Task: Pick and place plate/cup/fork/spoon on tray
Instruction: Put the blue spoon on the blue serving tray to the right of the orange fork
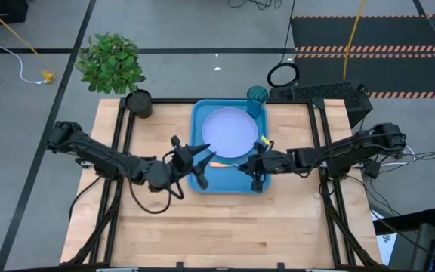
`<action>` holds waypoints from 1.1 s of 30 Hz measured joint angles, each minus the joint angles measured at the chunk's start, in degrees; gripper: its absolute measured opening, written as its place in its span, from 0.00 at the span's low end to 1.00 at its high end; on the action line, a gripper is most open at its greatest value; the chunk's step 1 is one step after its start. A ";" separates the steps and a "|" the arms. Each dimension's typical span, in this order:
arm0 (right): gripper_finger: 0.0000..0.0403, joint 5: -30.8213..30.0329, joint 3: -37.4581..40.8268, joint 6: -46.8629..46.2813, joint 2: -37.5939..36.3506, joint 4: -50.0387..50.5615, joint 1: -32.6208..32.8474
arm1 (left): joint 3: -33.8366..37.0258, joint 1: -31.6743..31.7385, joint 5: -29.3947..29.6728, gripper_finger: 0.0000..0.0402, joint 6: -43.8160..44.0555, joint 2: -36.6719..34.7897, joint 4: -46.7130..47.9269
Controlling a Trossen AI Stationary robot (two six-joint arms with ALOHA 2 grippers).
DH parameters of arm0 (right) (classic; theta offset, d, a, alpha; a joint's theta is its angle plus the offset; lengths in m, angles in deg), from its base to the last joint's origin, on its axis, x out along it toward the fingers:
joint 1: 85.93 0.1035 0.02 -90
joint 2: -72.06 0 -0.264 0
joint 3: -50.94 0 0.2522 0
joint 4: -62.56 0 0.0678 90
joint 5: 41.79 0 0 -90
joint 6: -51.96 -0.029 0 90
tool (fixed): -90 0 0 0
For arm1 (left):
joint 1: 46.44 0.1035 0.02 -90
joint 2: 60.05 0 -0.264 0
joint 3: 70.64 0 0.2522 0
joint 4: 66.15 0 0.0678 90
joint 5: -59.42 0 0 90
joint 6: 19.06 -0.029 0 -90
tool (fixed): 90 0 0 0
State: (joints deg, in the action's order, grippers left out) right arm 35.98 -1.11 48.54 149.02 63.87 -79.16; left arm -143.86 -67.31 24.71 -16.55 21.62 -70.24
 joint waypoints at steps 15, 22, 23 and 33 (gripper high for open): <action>0.01 15.67 -6.57 -3.95 1.74 14.18 -0.81 | -3.01 4.05 -22.32 0.37 1.27 3.55 5.23; 0.01 17.00 -6.56 -2.52 2.39 15.53 -0.96 | -17.90 5.55 -29.80 0.37 2.51 13.54 26.24; 0.01 17.00 -6.55 -2.03 2.37 15.79 -0.96 | -19.40 5.67 -31.10 0.37 2.51 14.89 28.62; 0.01 18.48 -6.55 0.73 2.37 19.71 -0.94 | -24.55 6.57 -38.78 0.52 3.78 23.34 30.64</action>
State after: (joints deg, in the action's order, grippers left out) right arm 54.47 -7.66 49.27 151.39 83.58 -80.10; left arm -168.40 -60.74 -14.07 -12.77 44.96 -39.59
